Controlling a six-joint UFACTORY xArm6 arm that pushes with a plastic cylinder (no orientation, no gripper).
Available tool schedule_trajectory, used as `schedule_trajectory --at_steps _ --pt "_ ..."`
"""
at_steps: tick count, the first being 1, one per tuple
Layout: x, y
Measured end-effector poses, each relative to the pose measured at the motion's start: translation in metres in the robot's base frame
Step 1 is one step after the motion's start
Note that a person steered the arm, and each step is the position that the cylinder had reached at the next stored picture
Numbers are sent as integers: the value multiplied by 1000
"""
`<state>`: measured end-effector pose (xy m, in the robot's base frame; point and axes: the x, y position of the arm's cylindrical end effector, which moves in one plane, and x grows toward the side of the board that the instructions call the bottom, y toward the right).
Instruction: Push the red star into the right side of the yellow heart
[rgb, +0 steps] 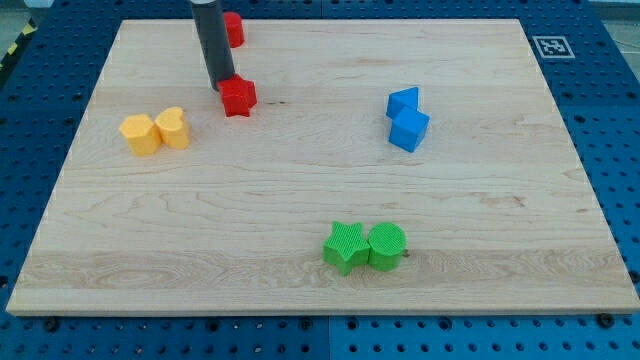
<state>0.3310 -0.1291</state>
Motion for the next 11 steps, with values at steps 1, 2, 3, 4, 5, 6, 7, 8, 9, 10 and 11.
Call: schedule_trajectory --at_steps 1,2,3,4,5,6,7,8,9,10,11 --pt "-1 7" --pt "-2 26" --pt "16 32" --pt "33 35" --pt "36 35" --pt "35 37" --pt "17 66" --pt "14 100" --pt "29 121" --pt "29 121" --pt "42 121"
